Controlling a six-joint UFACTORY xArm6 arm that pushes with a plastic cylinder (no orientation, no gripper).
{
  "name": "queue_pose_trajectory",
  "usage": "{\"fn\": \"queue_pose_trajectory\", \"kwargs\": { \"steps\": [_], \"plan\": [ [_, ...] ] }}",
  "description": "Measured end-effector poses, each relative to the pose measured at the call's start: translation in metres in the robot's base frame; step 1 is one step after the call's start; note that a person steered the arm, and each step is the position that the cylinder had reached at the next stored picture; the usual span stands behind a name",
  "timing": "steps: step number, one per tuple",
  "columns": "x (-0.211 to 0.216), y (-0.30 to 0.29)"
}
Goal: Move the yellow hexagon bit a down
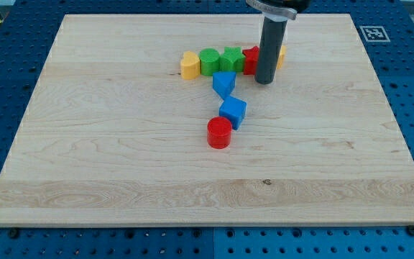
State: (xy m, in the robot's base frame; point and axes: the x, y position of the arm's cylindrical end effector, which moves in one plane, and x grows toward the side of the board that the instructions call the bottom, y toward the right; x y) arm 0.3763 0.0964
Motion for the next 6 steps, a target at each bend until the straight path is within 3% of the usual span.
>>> {"fn": "queue_pose_trajectory", "kwargs": {
  "steps": [2,6],
  "plan": [
    [0.0,0.053],
    [-0.085,0.053]
  ]
}}
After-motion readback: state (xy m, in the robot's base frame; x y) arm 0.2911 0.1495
